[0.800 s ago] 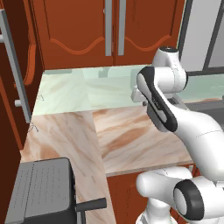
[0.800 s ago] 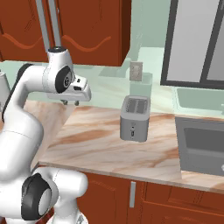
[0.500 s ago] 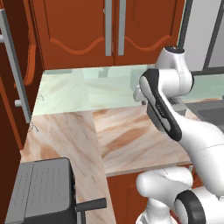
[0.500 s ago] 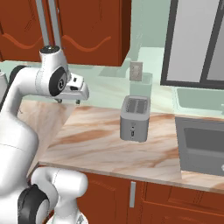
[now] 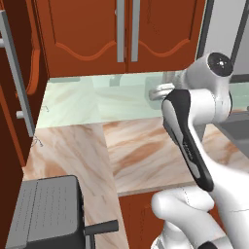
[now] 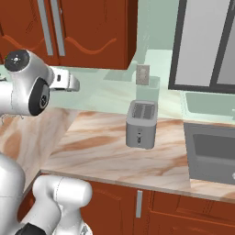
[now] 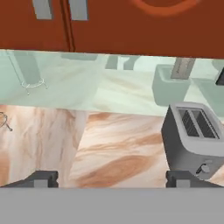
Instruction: The dining table condiment station is running low on ketchup. Refill the condiment station by opening the cabinet and taking the ketchup from the cabinet and placing it on the dining table.
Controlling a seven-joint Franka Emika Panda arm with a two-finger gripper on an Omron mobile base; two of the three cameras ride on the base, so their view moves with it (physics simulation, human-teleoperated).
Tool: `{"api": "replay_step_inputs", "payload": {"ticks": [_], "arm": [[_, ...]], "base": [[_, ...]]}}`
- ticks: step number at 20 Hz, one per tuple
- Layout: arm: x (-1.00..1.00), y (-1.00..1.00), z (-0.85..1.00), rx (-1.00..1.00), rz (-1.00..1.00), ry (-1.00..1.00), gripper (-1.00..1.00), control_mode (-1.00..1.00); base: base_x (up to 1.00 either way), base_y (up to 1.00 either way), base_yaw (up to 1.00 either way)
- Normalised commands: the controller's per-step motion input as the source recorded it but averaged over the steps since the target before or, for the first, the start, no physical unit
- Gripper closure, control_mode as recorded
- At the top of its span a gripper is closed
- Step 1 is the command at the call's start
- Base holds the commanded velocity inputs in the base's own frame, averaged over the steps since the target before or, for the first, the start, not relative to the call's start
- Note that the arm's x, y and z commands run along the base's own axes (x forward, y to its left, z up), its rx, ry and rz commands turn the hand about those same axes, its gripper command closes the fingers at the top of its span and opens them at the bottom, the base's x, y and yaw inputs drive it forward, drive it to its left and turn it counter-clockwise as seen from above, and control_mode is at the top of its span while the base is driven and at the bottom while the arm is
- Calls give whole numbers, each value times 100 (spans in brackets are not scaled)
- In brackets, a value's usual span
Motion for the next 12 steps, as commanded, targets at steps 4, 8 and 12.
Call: {"api": "replay_step_inputs", "payload": {"ticks": [4, 8, 12], "arm": [[0, 40, 85, 14, 7, -38, -100, -100], [1, 21, 68, 18, 7, -43, -100, -100], [21, 6, 43, 9, 1, -41, -100, -100]], "base": [[0, 0, 0], [0, 0, 0], [0, 0, 0]]}}
